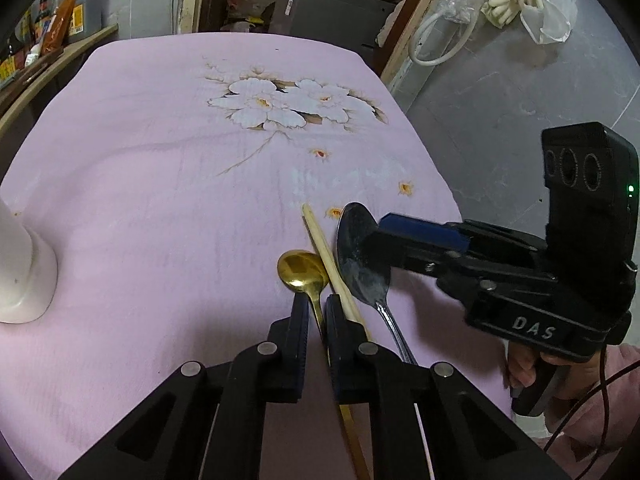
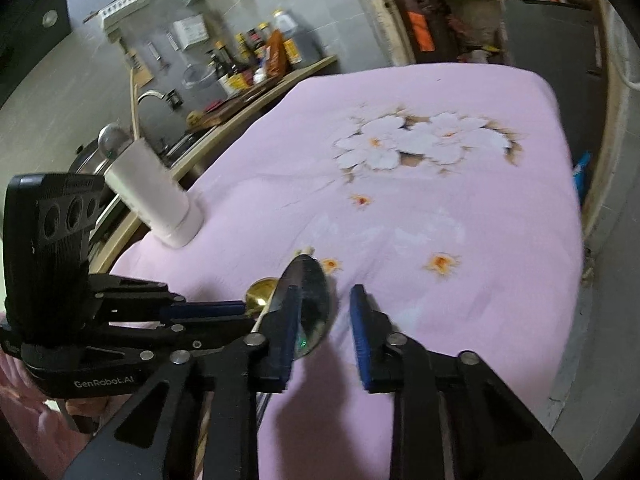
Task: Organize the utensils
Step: 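Grasp the gold spoon with the left gripper while the right gripper grasps the steel spoon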
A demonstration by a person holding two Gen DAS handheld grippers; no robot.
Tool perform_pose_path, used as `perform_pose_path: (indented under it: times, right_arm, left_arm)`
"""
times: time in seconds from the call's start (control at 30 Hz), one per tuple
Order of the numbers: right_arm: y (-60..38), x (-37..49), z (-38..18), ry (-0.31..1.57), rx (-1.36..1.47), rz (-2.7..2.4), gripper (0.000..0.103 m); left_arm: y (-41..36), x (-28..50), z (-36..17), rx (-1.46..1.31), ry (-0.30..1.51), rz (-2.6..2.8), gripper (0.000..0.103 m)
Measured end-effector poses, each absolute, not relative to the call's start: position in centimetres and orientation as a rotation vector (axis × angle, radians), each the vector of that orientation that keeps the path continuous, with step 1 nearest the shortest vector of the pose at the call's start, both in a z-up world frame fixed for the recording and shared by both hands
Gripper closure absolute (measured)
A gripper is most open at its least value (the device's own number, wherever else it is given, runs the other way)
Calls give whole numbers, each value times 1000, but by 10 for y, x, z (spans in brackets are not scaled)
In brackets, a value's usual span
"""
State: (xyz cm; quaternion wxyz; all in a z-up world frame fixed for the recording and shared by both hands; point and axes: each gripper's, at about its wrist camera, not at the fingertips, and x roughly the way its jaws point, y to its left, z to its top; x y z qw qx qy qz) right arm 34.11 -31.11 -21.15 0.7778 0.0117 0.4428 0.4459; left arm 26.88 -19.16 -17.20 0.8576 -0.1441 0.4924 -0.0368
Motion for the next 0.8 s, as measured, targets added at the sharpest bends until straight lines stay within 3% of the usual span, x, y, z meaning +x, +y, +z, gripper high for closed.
perform_pose_path:
  times: [0.2, 0.53, 0.8]
  right_arm:
    - [-317, 343, -210, 982, 66, 988, 99]
    - [-340, 318, -196, 991, 140, 843, 101]
    - [-357, 288, -165, 930, 154, 675, 101]
  left_arm:
    - [-185, 269, -174, -352, 1040, -71, 98]
    - [-185, 258, -167, -330, 1060, -78, 99]
    - [-173, 235, -136, -364, 953, -80, 99]
